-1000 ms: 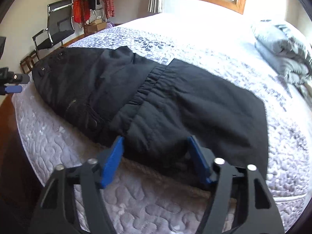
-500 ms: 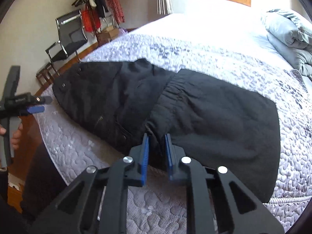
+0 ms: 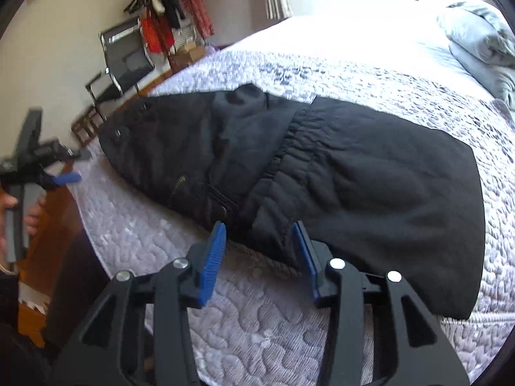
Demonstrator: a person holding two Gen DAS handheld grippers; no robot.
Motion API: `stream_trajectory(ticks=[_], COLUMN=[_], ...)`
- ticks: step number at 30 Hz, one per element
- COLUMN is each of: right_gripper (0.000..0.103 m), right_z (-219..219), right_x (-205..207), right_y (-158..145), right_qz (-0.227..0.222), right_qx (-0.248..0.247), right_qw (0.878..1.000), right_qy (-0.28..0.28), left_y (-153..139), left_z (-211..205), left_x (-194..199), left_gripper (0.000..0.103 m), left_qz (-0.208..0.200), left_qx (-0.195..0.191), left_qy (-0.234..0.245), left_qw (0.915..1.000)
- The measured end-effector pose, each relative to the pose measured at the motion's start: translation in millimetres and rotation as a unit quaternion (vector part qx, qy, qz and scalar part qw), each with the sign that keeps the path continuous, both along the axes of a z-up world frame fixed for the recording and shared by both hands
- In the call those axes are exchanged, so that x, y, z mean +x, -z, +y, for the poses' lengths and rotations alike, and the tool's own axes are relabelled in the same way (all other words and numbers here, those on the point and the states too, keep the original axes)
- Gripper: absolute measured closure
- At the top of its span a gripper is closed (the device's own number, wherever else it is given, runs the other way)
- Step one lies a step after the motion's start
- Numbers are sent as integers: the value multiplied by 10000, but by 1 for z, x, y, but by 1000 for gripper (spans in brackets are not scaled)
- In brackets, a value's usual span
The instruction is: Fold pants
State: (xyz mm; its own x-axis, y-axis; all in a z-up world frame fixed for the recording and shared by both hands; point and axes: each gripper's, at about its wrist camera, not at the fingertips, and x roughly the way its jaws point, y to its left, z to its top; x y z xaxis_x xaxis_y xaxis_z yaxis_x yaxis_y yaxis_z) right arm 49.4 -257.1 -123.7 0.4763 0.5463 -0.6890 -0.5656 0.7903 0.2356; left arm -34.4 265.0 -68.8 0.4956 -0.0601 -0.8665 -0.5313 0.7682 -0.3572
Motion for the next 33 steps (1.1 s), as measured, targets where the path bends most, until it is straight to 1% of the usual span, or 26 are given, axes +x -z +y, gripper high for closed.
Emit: stream_trajectory(ticks=[1,3,5,7,8,9,11,12,15,17,23,27,30,31,32,33], right_gripper=[59,59,59,57,57,57,57,57,57,57,54,54,53,52,52,52], right_z=[-8,-24,-38,-50,-56,-60,-67,-69,-72,-71,-60,-54,-52,-51,-51,-51], right_x=[-2,-5,-7,-7,-7,-6,-4,-4,-6,-7,-3,-1,1,2,3,4], right_y=[-4,-10,-13,-12,-10,-8,-3,-1,2,4,7,10,12,13,13,13], right_qz=[14,26,53,73,105,136,234,280,293,283,290,332,361,366,377,386], right_qx=[142,326,438,420,386,372,367,366,312,253,114,48,5,-11,-20,-27], right_qw=[9999,9991,9982,9973,9969,9964,9953,9948,9946,9950,9961,9963,9964,9963,9963,9962], right_qy=[75,266,417,604,684,747,868,911,946,923,828,785,767,773,778,783], left_y=[3,10,20,33,37,44,53,57,65,65,66,68,70,68,67,65], left_z=[6,20,34,49,54,59,66,68,73,74,82,80,74,72,70,66], left_x=[-3,-8,-11,-13,-13,-12,-9,-5,2,7,30,47,56,60,63,69], left_gripper=[4,4,4,4,4,4,4,4,4,4,5,5,5,8,25,39], left_qz=[2,-98,-221,-514,-627,-755,-909,-939,-918,-1007,-1158,-1083,-1033,-1054,-1106,-1206], left_qx=[-80,-393,-837,-1558,-1806,-2124,-2455,-2540,-2519,-2507,-2338,-2167,-2024,-1988,-1949,-2002], left_qy=[-97,-329,-564,-807,-876,-961,-1051,-1072,-1147,-1123,-1065,-924,-956,-965,-950,-822], left_qw=[9999,9986,9946,9831,9776,9695,9594,9567,9565,9562,9595,9658,9691,9696,9699,9688])
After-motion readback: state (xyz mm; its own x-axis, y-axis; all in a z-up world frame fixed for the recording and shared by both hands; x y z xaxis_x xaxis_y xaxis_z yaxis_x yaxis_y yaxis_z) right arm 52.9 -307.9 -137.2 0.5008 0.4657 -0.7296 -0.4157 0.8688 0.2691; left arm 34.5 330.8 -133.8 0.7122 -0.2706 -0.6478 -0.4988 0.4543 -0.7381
